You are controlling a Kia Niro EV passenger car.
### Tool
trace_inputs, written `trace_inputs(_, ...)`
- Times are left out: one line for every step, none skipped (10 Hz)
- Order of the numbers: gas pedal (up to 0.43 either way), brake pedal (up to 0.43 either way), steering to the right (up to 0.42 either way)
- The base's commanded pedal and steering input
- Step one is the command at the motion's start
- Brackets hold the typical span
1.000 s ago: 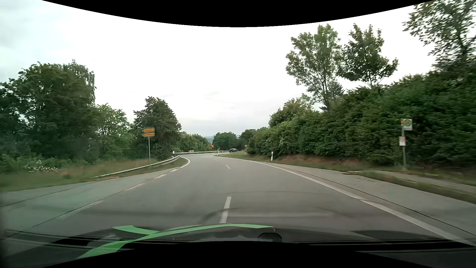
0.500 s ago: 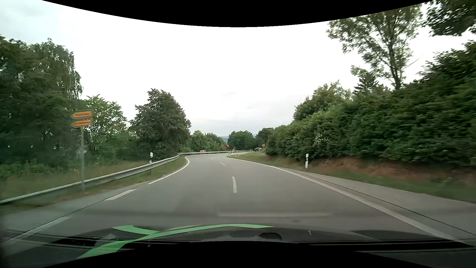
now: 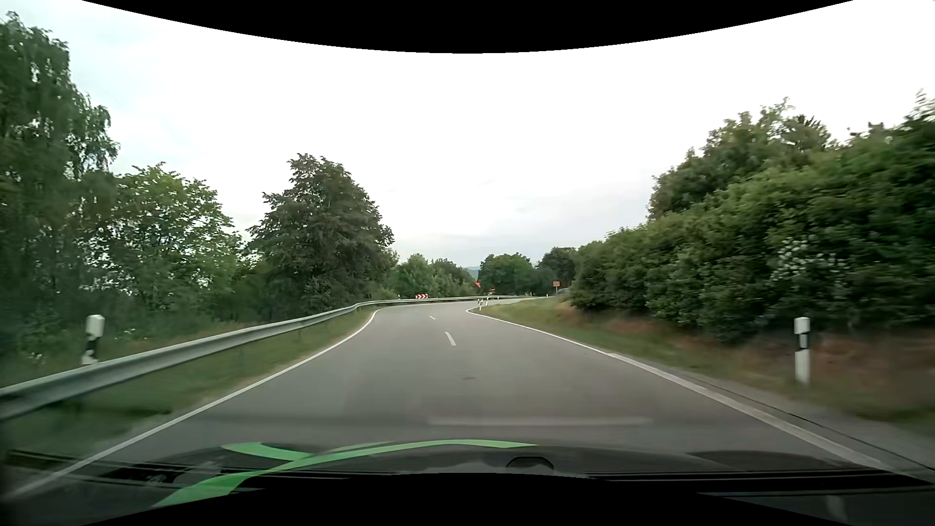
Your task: Follow the waypoints while adhering to traffic rules and regulations
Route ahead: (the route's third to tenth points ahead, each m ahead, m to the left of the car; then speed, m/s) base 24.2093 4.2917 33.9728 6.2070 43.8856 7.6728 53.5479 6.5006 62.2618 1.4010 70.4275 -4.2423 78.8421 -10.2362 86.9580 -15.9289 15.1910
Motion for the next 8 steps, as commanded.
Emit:
trace_inputs(0.110, 0.000, -0.052)
trace_inputs(0.110, 0.000, -0.050)
trace_inputs(0.098, 0.000, -0.049)
trace_inputs(0.079, 0.000, -0.049)
trace_inputs(0.020, 0.000, -0.048)
trace_inputs(0.000, 0.000, -0.045)
trace_inputs(0.000, 0.000, -0.042)
trace_inputs(0.000, 0.000, -0.034)
